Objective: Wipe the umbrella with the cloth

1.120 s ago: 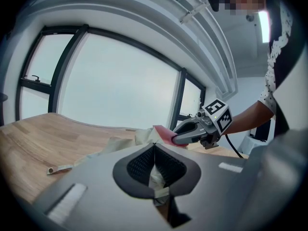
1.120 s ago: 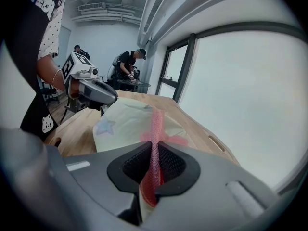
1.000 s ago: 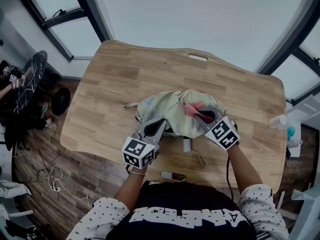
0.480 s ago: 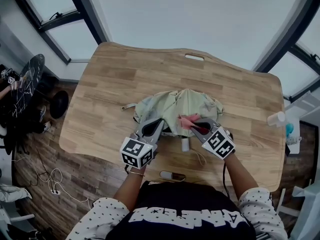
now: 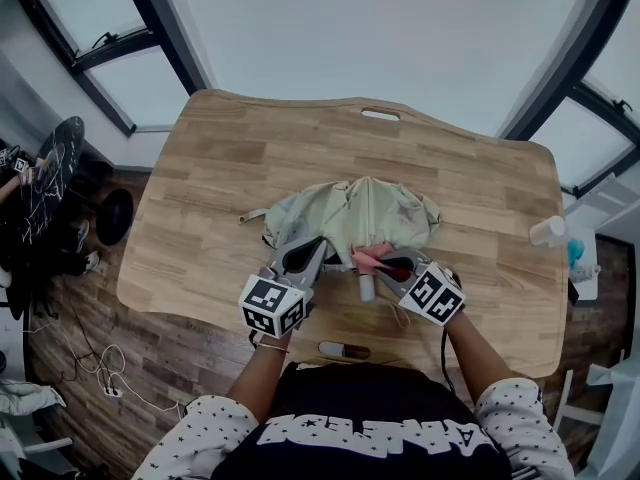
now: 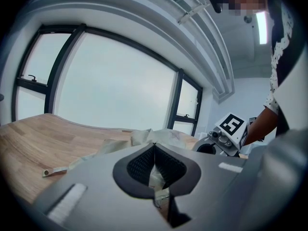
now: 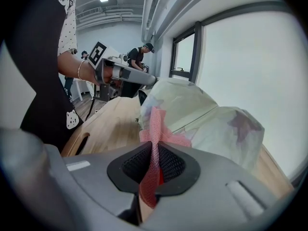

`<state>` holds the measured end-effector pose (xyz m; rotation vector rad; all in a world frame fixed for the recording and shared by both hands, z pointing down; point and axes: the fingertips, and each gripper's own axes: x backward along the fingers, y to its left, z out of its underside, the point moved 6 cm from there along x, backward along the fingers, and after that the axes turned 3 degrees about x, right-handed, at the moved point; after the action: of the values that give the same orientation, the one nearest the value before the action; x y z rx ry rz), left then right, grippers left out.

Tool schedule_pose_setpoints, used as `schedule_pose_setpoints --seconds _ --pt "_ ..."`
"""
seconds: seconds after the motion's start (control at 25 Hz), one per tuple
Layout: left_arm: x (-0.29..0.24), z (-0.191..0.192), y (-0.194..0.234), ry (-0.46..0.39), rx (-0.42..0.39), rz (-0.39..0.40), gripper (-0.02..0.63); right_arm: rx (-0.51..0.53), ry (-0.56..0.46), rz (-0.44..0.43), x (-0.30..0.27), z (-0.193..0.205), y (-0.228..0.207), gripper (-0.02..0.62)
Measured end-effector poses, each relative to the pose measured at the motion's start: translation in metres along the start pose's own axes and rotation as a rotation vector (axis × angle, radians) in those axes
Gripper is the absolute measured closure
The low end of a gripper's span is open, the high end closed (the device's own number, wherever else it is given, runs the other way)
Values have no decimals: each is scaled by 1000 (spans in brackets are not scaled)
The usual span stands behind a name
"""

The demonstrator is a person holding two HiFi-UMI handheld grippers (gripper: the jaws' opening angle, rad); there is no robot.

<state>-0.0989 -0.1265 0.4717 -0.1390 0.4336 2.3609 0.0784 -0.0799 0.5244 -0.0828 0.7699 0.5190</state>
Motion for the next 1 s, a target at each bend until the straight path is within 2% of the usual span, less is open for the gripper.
schedule_pose_setpoints --seconds 0.12,0.28,0.52,0.8,1.0 --pt "-1 -3 -3 -5 -3 12 604 -34 -41 32 9 -5 -4 549" --pt "-8 -9 -10 -18 -10 48 604 -102 -138 137 35 -17 -15 549" --pt "-35 -16 -38 -24 -30 148 604 -186 -243 276 80 -21 -22 549" --pt "-77 -8 -77 19 -71 268 604 -272 -239 387 123 4 -11 549" --pt "-100 4 -95 81 -103 298 604 -314 -264 444 145 8 -9 549"
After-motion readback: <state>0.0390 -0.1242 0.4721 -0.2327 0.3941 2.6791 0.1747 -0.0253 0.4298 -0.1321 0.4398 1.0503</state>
